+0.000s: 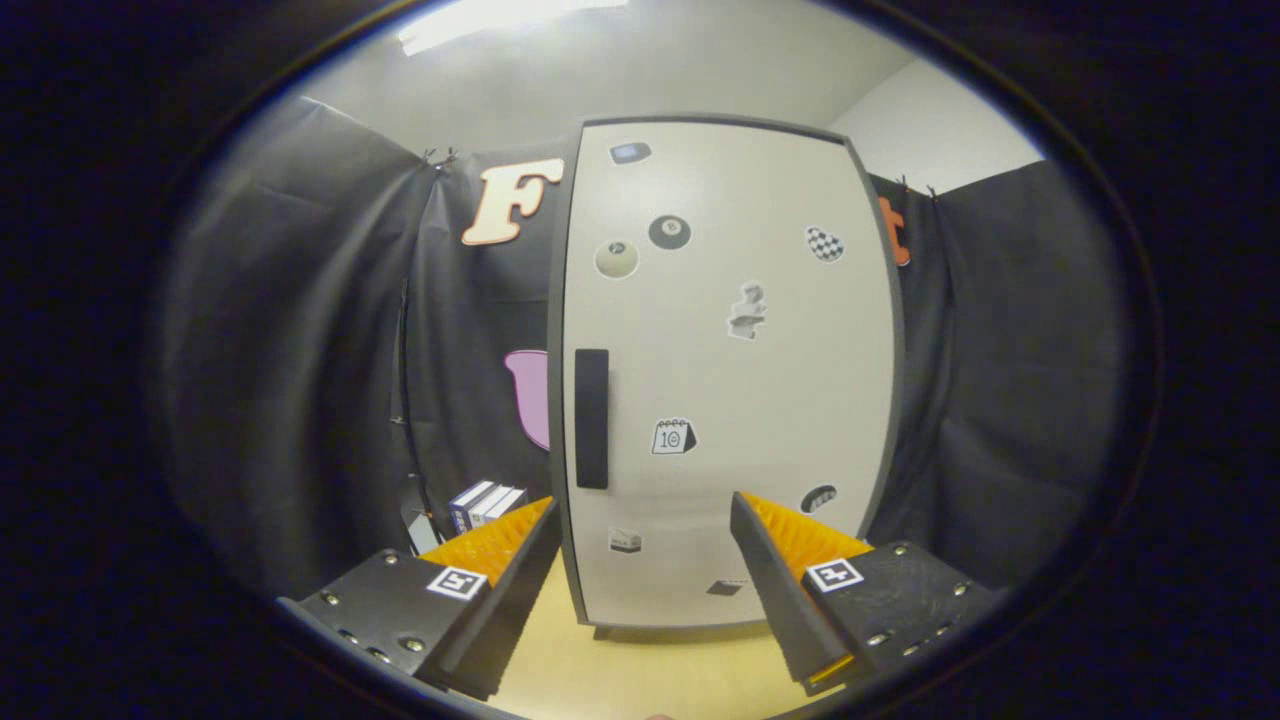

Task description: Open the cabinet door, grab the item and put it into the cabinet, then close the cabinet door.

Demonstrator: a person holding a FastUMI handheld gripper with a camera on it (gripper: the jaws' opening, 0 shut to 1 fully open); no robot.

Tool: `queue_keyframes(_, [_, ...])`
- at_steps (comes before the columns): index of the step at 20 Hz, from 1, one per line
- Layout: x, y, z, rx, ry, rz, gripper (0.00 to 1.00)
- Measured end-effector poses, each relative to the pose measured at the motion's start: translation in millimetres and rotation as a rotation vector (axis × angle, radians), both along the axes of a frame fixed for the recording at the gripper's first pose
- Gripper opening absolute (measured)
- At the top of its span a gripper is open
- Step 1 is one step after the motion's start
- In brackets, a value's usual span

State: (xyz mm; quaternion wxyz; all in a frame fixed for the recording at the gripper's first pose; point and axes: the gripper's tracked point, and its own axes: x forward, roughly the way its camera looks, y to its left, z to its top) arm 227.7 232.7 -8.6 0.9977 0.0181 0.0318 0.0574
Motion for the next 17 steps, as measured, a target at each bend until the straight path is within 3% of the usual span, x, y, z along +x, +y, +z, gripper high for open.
queue_keyframes(8, [-94,-40,1,-0.031,0.009,-0.090,1.00])
queue_keyframes(17, [-130,-47,14,0.023,-0.015,-0.120,1.00])
